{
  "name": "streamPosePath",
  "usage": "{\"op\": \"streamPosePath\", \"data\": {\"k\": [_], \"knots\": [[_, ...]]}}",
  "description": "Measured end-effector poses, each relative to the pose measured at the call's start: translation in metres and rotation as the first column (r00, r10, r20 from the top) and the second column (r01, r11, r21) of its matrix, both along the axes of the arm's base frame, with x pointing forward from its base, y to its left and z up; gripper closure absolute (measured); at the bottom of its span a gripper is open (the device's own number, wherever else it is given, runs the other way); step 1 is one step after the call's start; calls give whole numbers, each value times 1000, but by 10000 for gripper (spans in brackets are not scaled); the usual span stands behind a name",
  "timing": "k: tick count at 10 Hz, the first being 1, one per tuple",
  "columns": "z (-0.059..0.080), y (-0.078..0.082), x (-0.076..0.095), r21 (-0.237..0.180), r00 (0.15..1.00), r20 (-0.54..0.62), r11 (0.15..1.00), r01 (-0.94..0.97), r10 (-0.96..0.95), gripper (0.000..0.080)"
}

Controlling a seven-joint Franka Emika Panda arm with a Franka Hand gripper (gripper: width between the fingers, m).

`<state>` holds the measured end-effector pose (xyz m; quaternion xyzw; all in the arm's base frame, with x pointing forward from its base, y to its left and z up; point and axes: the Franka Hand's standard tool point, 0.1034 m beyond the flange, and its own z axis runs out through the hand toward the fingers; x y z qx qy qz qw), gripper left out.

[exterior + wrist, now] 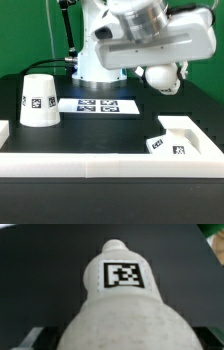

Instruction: Assemble lamp

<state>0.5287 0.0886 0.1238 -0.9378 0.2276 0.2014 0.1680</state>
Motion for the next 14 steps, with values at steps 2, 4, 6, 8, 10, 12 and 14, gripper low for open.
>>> {"op": "streamPosePath", "data": {"k": [2, 4, 6, 8, 10, 12, 14], "knots": [[-3, 1, 8, -62, 990, 138, 998, 31, -22, 223], [-9, -4, 8, -136, 965, 259, 991, 4, 32, 223], [4, -17, 16, -212, 915, 376, 975, -69, 146, 223], [12, -22, 22, -276, 842, 494, 957, -84, 216, 223], [8, -22, 22, -314, 783, 580, 949, -38, 224, 223], [9, -22, 23, -346, 716, 656, 938, 2, 240, 223], [19, -19, 25, -389, 678, 638, 913, -124, 365, 223]]}}
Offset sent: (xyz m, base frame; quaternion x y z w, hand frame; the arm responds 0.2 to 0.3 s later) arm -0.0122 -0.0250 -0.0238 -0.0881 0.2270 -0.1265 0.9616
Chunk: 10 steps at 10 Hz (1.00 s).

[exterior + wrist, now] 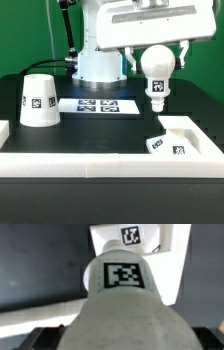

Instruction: Assemble lamp

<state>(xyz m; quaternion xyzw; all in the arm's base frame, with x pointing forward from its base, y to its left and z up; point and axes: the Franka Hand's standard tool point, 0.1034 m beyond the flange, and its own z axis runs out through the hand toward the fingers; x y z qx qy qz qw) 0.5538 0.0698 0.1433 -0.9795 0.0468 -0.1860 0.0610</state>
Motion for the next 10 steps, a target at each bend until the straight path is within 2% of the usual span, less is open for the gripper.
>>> {"op": "streamPosePath", "data": {"k": [1, 6, 8, 9, 10], "knots": [[3, 4, 3, -13, 999, -5, 999, -46, 46, 223], [3, 7, 5, -10, 998, -21, 999, -53, 53, 223], [8, 24, 26, -7, 995, -21, 995, -98, 98, 223], [6, 25, 33, -5, 995, -17, 995, -97, 97, 223], [5, 25, 33, -5, 995, -18, 995, -96, 96, 223]]}}
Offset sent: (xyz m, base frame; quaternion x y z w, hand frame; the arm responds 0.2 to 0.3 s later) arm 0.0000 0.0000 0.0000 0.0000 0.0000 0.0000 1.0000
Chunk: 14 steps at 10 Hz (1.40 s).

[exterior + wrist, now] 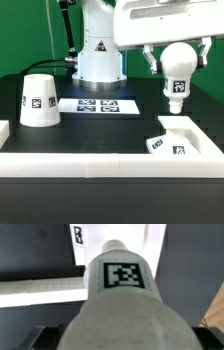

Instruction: Assemble lamp

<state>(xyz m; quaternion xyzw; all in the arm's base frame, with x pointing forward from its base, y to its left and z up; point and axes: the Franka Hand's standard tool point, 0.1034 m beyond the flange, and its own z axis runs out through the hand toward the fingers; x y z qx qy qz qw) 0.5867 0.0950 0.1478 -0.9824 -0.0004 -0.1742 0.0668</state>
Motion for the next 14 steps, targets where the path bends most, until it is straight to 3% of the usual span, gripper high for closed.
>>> {"op": "streamPosePath", "data": {"k": [4, 7, 14], "knots": [[-4, 3, 1, -8, 999, 29, 1000, -12, 12, 223], [-14, 9, 7, -53, 992, 53, 992, -113, 116, 222], [-30, 7, 0, -56, 993, 45, 992, -110, 113, 222]]}}
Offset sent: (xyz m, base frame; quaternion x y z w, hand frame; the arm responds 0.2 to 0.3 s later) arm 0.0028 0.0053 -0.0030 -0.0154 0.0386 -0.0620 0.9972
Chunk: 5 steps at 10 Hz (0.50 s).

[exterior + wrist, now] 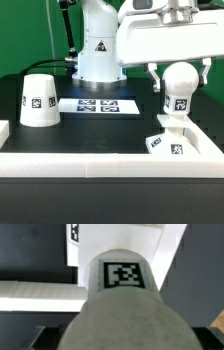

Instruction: Assemble lamp

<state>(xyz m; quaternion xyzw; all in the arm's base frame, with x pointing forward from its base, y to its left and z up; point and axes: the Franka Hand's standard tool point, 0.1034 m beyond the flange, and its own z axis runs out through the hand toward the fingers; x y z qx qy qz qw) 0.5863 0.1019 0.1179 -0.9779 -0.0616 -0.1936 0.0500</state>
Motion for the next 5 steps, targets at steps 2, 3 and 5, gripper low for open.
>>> {"op": "streamPosePath", "data": {"k": [2, 3, 5], "knots": [[0, 0, 0, -3, 999, 34, 1000, 2, -2, 222], [0, 1, 1, -3, 999, 43, 1000, 3, -3, 222], [0, 1, 1, -3, 999, 43, 1000, 3, -3, 222]]}}
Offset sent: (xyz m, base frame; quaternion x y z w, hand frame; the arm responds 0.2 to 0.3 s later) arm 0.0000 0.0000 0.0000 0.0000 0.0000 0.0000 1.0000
